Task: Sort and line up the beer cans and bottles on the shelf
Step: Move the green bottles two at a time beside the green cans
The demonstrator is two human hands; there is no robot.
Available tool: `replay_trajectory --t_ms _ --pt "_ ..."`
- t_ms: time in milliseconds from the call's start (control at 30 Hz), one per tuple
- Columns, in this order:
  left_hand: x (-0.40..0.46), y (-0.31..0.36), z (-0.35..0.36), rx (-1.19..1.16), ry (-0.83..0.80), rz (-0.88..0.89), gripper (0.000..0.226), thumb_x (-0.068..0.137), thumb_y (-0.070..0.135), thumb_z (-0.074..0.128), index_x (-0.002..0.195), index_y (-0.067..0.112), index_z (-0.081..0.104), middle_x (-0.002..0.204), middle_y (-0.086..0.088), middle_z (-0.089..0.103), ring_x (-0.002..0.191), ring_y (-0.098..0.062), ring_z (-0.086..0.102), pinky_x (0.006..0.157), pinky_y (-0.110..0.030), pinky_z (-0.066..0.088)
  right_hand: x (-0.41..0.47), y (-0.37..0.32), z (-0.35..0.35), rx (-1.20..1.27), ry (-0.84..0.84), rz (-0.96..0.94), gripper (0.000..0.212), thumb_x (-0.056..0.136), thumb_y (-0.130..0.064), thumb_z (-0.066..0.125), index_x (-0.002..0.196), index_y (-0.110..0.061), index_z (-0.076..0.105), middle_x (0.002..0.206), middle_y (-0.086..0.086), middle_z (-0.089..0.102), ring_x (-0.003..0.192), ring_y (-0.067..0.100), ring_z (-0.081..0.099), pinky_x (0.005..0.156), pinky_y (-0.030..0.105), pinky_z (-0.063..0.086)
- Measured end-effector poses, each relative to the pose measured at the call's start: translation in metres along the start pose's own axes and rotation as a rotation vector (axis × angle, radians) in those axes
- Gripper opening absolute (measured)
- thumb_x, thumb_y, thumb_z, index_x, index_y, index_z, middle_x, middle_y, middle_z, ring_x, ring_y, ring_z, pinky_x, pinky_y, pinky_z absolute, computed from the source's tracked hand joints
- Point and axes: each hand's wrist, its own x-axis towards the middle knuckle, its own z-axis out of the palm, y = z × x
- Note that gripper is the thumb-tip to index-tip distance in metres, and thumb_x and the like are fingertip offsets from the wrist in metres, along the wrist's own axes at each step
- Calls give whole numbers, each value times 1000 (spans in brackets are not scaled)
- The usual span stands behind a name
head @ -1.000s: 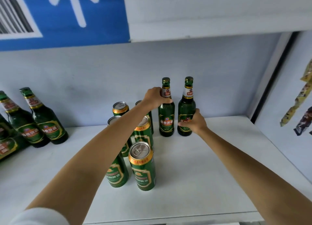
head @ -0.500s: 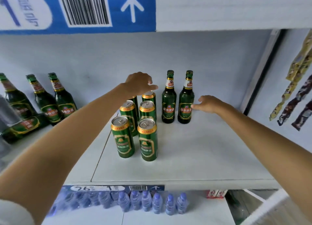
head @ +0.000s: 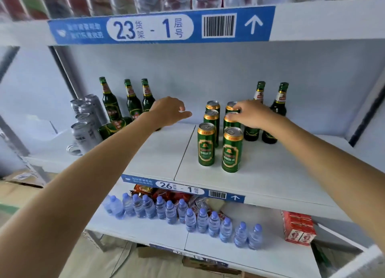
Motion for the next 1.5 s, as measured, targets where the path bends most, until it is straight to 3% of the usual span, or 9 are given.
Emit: replay_trajectory --t_ms 267,333,433,633,833,1033,1133,1233,1500 --pt "-21 -104 -2 17 -63 -128 42 90 55 48 105 21 68 108 -4 70 98 -25 64 83 -40 52 39 -95 55 67 -74 -104 62 87 -54 54 137 -17 48 142 7 49 124 26 51 88 32 42" --pt "-14 -135 -2 28 -70 -144 45 90 56 49 108 20 67 108 -5 69 99 -26 64 82 -39 52 61 -117 75 53 -98 -107 62 88 -53 54 135 -13 49 141 9 50 124 28 51 90 30 42" --pt "8 -190 2 33 -84 -175 49 89 56 50 110 14 67 105 -6 69 97 -25 65 85 -39 52 99 -151 106 33 -104 -93 62 88 -51 54 126 -2 54 131 18 57 118 34 55 99 42 45" --pt "67 -255 19 -57 -223 -193 55 92 51 47 93 0 67 94 -13 68 92 -26 64 84 -37 49 162 -191 159 68 -148 19 50 91 -44 51 120 -3 54 123 16 60 111 31 56 92 40 45" --pt "119 -299 31 -37 -230 -212 52 92 53 45 60 12 42 64 -4 49 62 -18 49 64 -30 39 211 -202 209 134 -180 112 58 91 -44 56 133 -5 48 139 11 51 124 28 50 97 37 42" --pt "162 -318 43 -146 -129 -337 45 89 53 51 72 12 45 68 -1 50 61 -16 48 53 -26 34 262 -207 240 200 -181 171 68 85 -45 63 135 -5 42 139 15 49 125 31 49 98 39 45" --pt "181 -318 48 -231 -69 -365 48 87 57 53 98 11 49 86 -5 58 78 -24 55 63 -30 39 280 -215 251 164 -146 121 69 84 -42 65 136 -6 37 138 15 47 123 32 50 92 40 45" --pt "199 -319 50 -346 -28 -389 56 86 56 54 117 9 50 105 -11 62 90 -27 56 69 -33 41 301 -223 258 352 -113 131 77 78 -38 73 138 -11 35 134 13 50 121 32 53 94 42 47" --pt "213 -325 58 -690 -22 -412 61 83 41 68 133 14 46 126 -11 59 111 -30 57 91 -39 51 332 -235 265 704 -54 278 78 68 -21 83 132 -9 39 129 12 57 121 31 55 94 38 47"
